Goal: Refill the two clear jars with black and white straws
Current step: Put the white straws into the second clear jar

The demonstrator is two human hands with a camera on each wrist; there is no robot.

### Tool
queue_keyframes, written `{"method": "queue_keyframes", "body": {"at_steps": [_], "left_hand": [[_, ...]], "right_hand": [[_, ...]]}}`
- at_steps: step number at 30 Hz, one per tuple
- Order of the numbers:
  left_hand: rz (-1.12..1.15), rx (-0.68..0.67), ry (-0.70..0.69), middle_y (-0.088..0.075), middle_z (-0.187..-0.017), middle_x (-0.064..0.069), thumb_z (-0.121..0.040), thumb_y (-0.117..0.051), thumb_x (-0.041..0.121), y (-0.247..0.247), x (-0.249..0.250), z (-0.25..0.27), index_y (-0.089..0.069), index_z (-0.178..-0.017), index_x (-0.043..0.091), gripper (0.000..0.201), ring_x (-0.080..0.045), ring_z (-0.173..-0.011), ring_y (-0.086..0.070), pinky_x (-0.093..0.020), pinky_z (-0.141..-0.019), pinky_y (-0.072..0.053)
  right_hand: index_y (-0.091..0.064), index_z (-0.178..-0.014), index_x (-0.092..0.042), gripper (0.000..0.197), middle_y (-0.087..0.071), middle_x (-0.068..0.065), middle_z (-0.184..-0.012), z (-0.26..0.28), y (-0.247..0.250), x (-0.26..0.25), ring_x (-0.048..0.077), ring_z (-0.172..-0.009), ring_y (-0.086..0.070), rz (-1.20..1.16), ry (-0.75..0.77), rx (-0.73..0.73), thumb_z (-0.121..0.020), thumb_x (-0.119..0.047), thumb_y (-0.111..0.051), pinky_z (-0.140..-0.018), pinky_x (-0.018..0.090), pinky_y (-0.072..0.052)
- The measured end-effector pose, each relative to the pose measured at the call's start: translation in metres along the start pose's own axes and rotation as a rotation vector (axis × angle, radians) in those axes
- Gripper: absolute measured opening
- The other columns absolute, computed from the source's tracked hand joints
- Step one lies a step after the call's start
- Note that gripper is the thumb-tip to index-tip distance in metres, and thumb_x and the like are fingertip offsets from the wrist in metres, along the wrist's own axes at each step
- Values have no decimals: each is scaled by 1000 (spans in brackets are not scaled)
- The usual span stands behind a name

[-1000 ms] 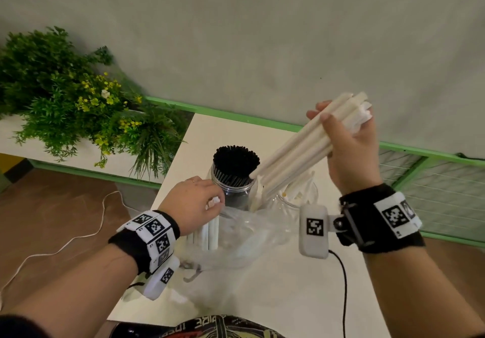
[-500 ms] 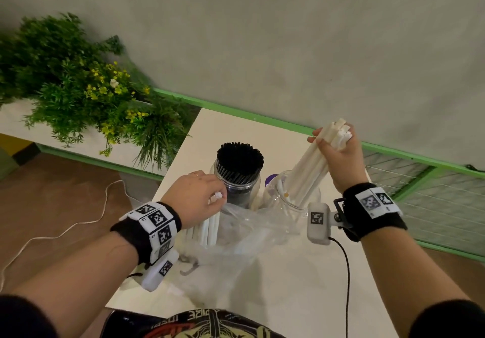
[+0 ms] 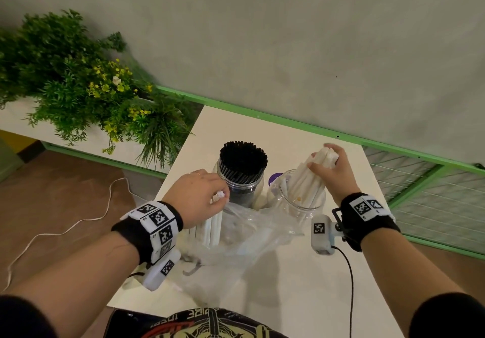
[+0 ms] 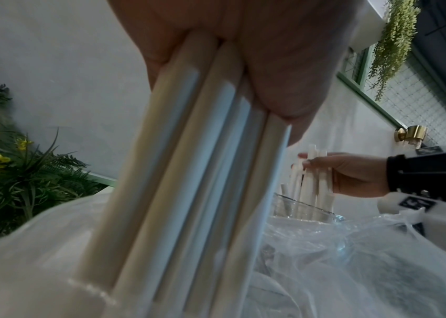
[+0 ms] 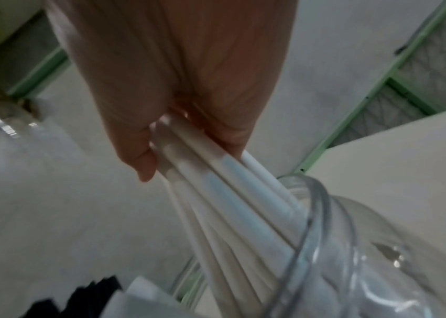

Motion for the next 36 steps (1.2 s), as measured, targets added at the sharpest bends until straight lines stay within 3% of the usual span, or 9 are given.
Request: {"method": "queue_keyframes", "body": {"at_steps": [3, 6, 8, 12, 18, 23, 29, 33, 36], "left_hand": [[8, 16, -6, -61, -87, 17, -80, -34, 45, 2, 0, 0, -62, -85, 35, 30, -7, -76, -44, -27, -72, -42], [7, 23, -15, -60, -86, 18, -80, -35, 45, 3, 0, 1, -62, -84, 35, 29, -6, -75, -43, -24, -69, -37], [5, 21, -16, -60, -87, 18, -80, -34, 45, 3, 0, 1, -62, -84, 35, 29, -6, -75, -42, -23, -69, -36], [2, 2, -4, -57, -88, 20, -80, -32, 48, 0, -1, 0, -61, -86, 36, 31, -5, -78, -41, -24, -72, -33], [-10, -1, 0, -48, -82, 24, -80, -33, 47, -1, 1, 0, -60, -86, 36, 30, -5, -77, -40, -24, -71, -34], [-6, -3, -1, -50, -83, 24, -80, -32, 47, 0, 1, 1, -61, -86, 36, 31, -6, -77, -41, -25, -72, -37], [4, -8, 9, -52, -83, 23, -79, -31, 48, 1, 0, 3, -61, -86, 36, 33, -6, -78, -43, -26, -74, -41], [-2, -13, 3, -56, -85, 21, -79, -31, 48, 1, 0, 3, -61, -86, 36, 34, -6, -78, -42, -25, -73, -37], [-8, -18, 3, -49, -83, 24, -79, -30, 49, 1, 1, 2, -61, -87, 37, 34, -5, -78, -41, -23, -73, -33]], "right_hand": [[-37, -135, -16, 67, -49, 3, -126, 13, 8, -33, 17, -112, -52, 241, 283, 90, -80, -3, -73, -96, 25, -41], [-52, -125, -7, 47, -51, 9, -124, 44, -3, -72, 24, -116, -44, 623, 665, 149, -82, -1, -68, -102, 26, -31], [-63, -111, -7, 29, -59, 8, -110, 60, -22, -79, 23, -102, -50, 697, 828, 8, -83, -1, -67, -93, 30, -39], [-57, -123, -22, 36, -52, -12, -112, 62, -62, -33, 9, -84, -56, 833, 531, -468, -88, -27, -65, -77, 24, -46], [-48, -136, -21, 44, -49, -1, -122, 39, -88, -2, 11, -81, -52, 1006, 383, -568, -93, -17, -55, -81, 22, -41], [-67, -107, -12, 18, -62, 6, -102, 30, -82, -18, 22, -90, -59, 1050, 411, -487, -93, -10, -55, -78, 22, -40], [-69, -100, -14, 12, -61, -1, -94, 1, -22, -53, 13, -84, -52, 1012, 300, -324, -91, -16, -63, -76, 22, -36], [-71, -97, -15, 10, -57, 3, -95, -11, 4, -27, 23, -89, -56, 993, 217, -241, -87, -14, -66, -78, 25, -35], [-69, -103, -13, 16, -53, 7, -102, 4, 3, -20, 31, -94, -54, 922, 362, -94, -88, -12, -65, -82, 33, -41]]}}
Point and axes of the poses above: each hand's wrist, its own z-axis away from the middle knuckle, its own y-axis out of the back of the hand, x = y × z, the point moved 10 cm from there along -z, towards the middle knuckle
